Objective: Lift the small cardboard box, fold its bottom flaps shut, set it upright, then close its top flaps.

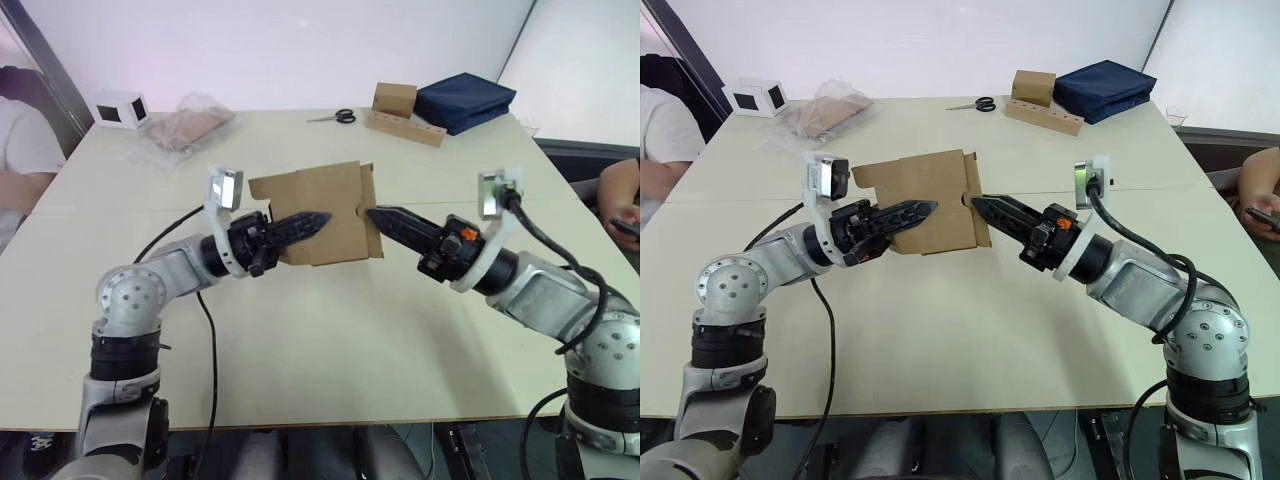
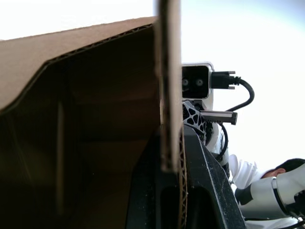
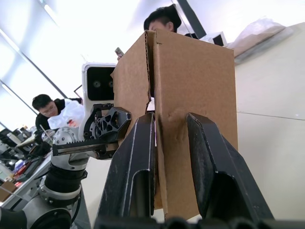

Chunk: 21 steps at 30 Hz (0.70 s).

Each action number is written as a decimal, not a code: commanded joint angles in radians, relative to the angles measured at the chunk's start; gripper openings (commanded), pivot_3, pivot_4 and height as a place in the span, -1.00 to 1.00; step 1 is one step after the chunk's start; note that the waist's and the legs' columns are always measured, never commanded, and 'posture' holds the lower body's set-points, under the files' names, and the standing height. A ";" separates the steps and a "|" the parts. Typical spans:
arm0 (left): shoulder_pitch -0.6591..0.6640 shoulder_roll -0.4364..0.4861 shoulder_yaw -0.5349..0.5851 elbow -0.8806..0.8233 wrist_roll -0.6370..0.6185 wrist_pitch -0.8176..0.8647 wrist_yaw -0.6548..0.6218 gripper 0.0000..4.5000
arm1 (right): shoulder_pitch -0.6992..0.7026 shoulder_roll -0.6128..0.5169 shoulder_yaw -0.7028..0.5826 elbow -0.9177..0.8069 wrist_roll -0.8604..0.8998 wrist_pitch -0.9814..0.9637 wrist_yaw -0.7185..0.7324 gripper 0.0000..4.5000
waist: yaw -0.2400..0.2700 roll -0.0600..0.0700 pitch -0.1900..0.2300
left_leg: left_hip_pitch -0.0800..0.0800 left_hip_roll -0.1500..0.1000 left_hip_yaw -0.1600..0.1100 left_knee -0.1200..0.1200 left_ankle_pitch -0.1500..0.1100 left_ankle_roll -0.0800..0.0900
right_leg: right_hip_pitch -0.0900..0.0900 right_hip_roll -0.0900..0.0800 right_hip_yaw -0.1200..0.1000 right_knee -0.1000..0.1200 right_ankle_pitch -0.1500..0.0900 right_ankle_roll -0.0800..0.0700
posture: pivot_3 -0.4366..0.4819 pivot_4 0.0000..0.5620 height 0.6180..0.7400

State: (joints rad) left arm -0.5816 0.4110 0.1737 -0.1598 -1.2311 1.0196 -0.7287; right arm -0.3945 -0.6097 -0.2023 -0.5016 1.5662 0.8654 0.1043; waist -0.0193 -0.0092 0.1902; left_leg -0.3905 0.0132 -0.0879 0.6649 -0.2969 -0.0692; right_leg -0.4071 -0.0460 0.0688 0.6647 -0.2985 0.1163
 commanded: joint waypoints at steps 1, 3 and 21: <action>-0.009 -0.006 0.011 -0.011 -0.005 -0.013 0.014 -1.00 | -0.003 -0.011 -0.002 -0.059 0.050 -0.017 0.000 -0.54 | 0.000 0.000 0.000 | 0.000 0.000 0.000 0.000 0.000 0.000 | 0.000 0.000 0.000 0.000 0.000 0.000 | -0.05 -0.47 1.00; -0.013 -0.010 0.014 -0.004 -0.005 -0.016 0.025 -1.00 | 0.000 -0.011 -0.002 -0.066 0.061 -0.019 -0.007 -0.54 | 0.000 0.000 0.000 | 0.000 0.000 0.000 0.000 0.000 0.000 | 0.000 0.000 0.000 0.000 0.000 0.000 | -0.05 -0.47 1.00; -0.021 -0.028 0.016 0.000 -0.017 -0.021 0.043 -1.00 | 0.043 -0.023 0.015 -0.087 0.122 -0.061 -0.041 -0.54 | 0.000 0.000 0.000 | 0.000 0.000 0.000 0.000 0.000 0.000 | 0.000 0.000 0.000 0.000 0.000 0.000 | -0.05 -0.47 1.00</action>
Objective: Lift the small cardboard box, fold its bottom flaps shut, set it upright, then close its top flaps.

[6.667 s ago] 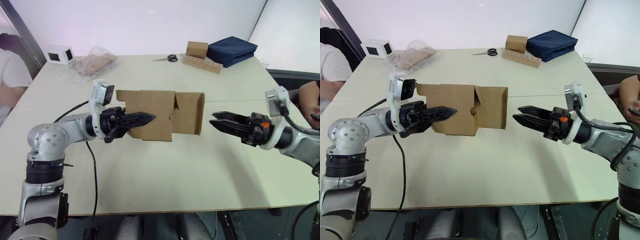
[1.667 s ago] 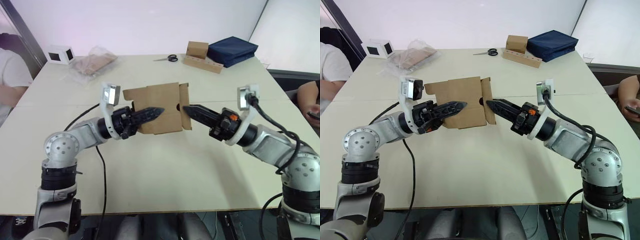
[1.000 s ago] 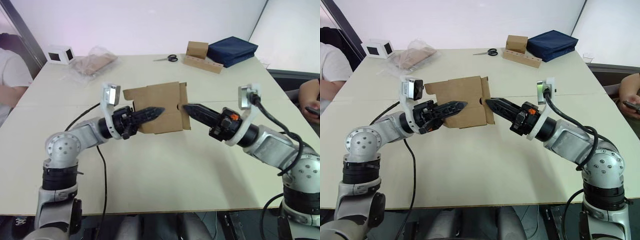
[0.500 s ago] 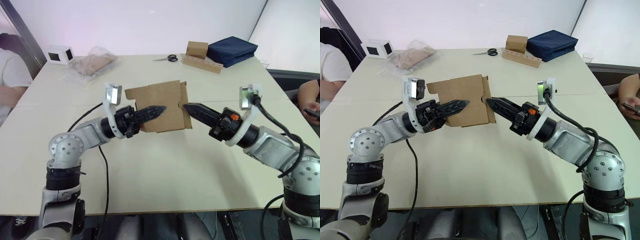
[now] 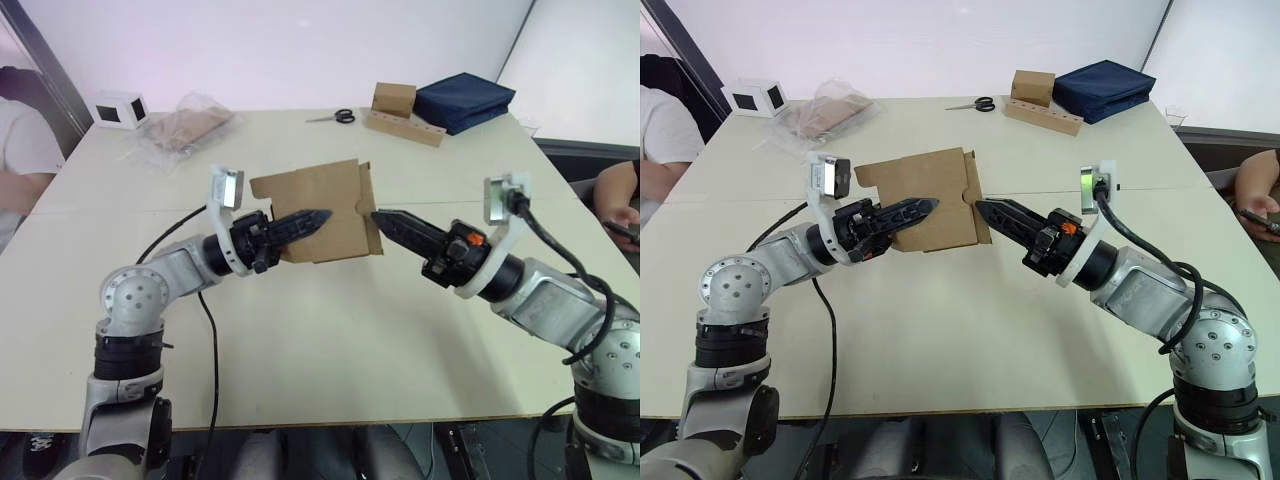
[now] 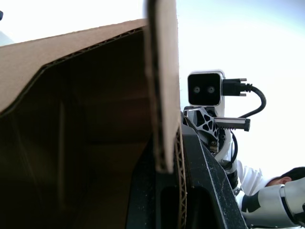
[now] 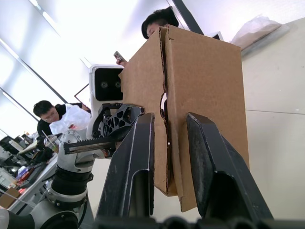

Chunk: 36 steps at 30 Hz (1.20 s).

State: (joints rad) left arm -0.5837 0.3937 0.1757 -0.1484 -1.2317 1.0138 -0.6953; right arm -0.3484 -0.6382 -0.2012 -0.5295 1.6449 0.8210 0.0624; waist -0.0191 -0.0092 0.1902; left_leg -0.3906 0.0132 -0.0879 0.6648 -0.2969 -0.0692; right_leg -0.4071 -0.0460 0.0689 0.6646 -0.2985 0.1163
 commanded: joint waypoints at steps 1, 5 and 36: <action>-0.019 -0.014 0.015 -0.013 -0.019 -0.014 0.013 -1.00 | -0.005 0.010 0.019 -0.060 0.044 -0.020 -0.003 -0.54 | 0.000 0.000 0.000 | 0.000 0.000 0.000 0.000 0.000 0.000 | 0.000 0.000 0.000 0.000 0.000 0.000 | -0.05 -0.47 1.00; -0.011 -0.031 0.015 -0.026 -0.029 -0.012 0.033 -1.00 | -0.023 0.038 0.054 -0.066 0.044 -0.040 -0.028 -0.54 | 0.000 0.000 0.000 | 0.000 0.000 0.000 0.000 0.000 0.000 | 0.000 0.000 0.000 0.000 0.000 0.000 | -0.05 -0.47 1.00; -0.016 -0.022 0.050 -0.007 -0.116 0.015 0.078 -1.00 | 0.030 -0.062 -0.015 -0.030 0.010 -0.064 0.007 -0.54 | 0.001 0.000 0.000 | 0.000 0.000 0.000 0.000 0.000 0.000 | 0.000 0.000 0.000 0.000 0.000 0.000 | -0.05 -0.47 1.00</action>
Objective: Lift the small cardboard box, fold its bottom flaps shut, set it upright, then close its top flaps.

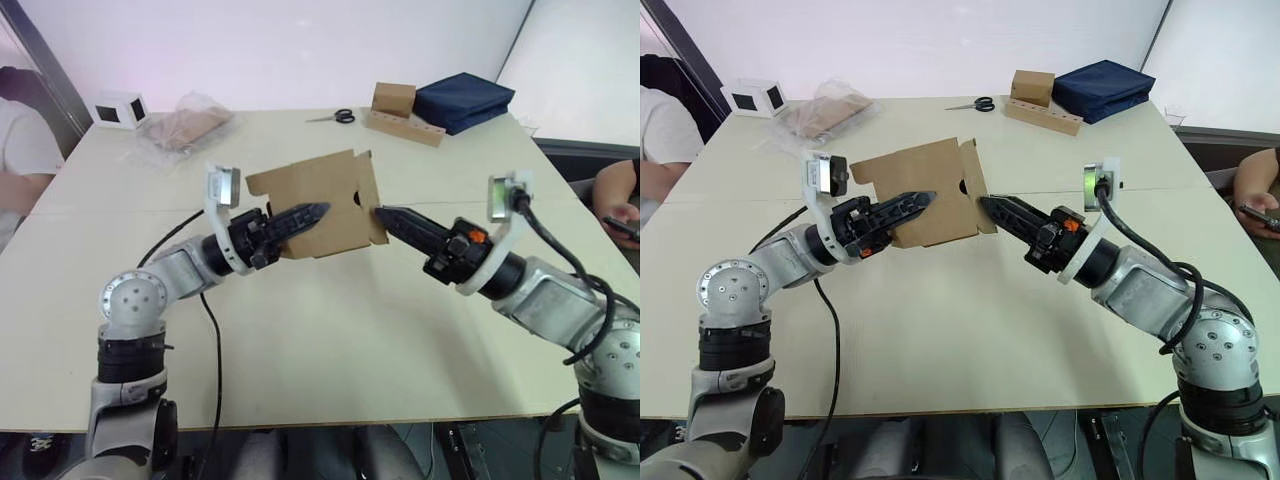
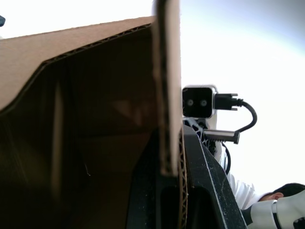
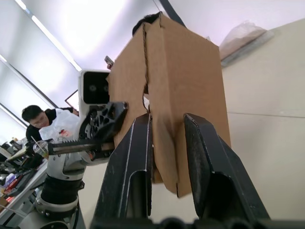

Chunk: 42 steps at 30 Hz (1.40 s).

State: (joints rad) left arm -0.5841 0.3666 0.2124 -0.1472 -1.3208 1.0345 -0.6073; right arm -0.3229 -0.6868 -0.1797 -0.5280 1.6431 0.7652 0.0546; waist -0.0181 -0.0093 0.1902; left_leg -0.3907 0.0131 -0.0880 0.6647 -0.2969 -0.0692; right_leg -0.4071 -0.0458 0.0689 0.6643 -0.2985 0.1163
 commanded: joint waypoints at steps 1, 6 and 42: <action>-0.016 0.004 0.012 -0.007 -0.026 -0.006 -0.012 -1.00 | 0.006 -0.014 -0.036 -0.032 0.013 -0.009 0.014 -0.54 | 0.000 0.000 0.000 | 0.000 0.000 0.000 0.000 0.000 0.000 | 0.000 0.000 0.000 0.000 0.000 0.000 | -0.05 -0.47 1.00; -0.018 -0.001 0.009 -0.004 -0.029 -0.005 -0.012 -1.00 | -0.003 -0.002 -0.029 -0.037 0.015 -0.016 0.004 -0.54 | 0.000 0.000 0.000 | 0.000 0.000 0.000 0.000 0.000 0.000 | 0.000 0.000 0.000 0.000 0.000 0.000 | -0.05 -0.47 1.00; -0.019 -0.024 0.019 0.012 -0.049 -0.025 0.020 -1.00 | 0.028 0.033 -0.009 -0.099 0.119 -0.060 -0.107 -0.54 | 0.000 0.000 0.000 | 0.000 0.000 0.000 0.000 0.000 0.000 | 0.000 0.000 0.000 0.000 0.000 0.000 | -0.05 -0.47 1.00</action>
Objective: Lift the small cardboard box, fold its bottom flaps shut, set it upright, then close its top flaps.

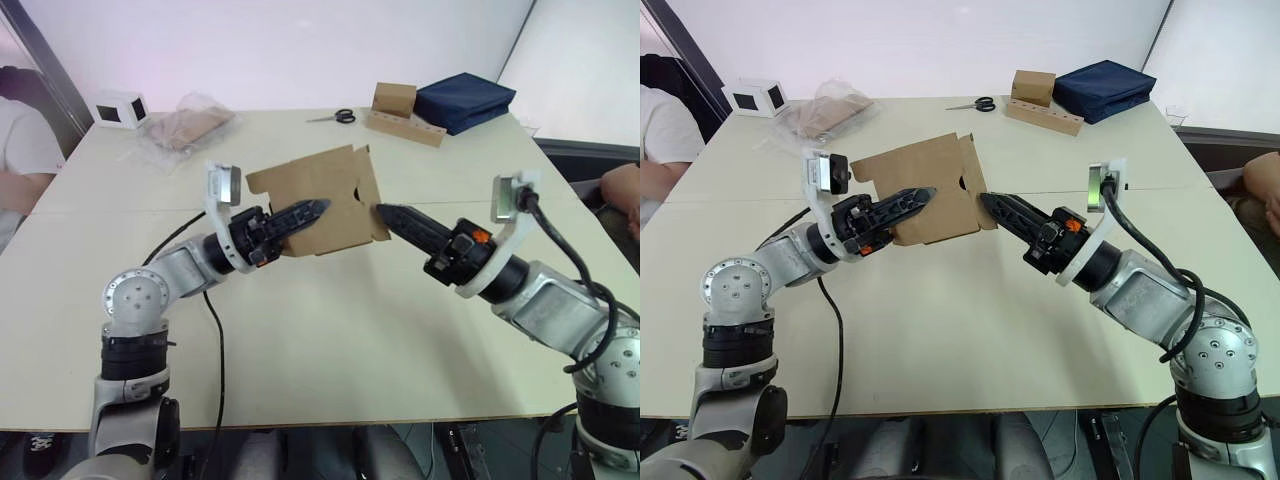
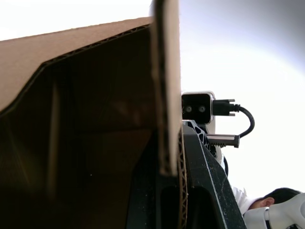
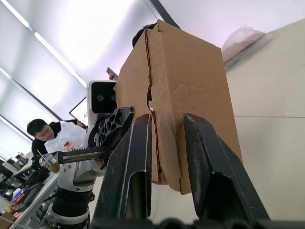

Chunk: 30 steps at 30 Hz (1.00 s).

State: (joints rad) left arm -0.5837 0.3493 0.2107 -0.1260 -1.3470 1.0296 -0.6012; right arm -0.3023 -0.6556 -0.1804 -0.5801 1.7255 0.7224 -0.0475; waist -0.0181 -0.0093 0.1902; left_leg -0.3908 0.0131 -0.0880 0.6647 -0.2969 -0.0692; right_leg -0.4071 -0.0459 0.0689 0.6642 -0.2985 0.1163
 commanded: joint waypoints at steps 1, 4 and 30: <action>-0.022 -0.008 0.024 -0.007 -0.027 -0.020 0.018 -1.00 | 0.012 0.003 -0.008 -0.049 0.042 -0.021 -0.008 -0.54 | 0.000 0.000 0.000 | 0.000 0.000 0.000 0.000 0.000 0.000 | 0.000 0.000 0.000 0.000 0.000 0.000 | -0.05 -0.47 1.00; -0.026 -0.012 0.027 -0.004 -0.032 -0.020 0.027 -1.00 | 0.022 0.010 -0.001 -0.058 0.055 -0.034 -0.021 -0.54 | 0.000 0.000 0.000 | 0.000 0.000 0.000 0.000 0.000 0.000 | 0.000 0.000 0.000 0.000 0.000 0.000 | -0.05 -0.47 1.00; -0.020 -0.068 0.002 -0.033 -0.044 -0.041 0.082 -1.00 | -0.008 0.069 0.102 -0.108 0.039 -0.084 -0.098 -0.54 | 0.000 0.000 0.000 | 0.000 0.000 0.000 0.000 0.000 0.000 | 0.000 0.000 0.000 0.000 0.000 0.000 | -0.05 -0.47 1.00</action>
State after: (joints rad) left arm -0.5848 0.2825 0.2180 -0.1227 -1.3692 0.9927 -0.5167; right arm -0.2988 -0.5756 -0.0963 -0.6330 1.7496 0.6242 -0.1711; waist -0.0184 -0.0093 0.1902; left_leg -0.3908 0.0130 -0.0881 0.6647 -0.2969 -0.0693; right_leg -0.4071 -0.0459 0.0690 0.6642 -0.2985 0.1163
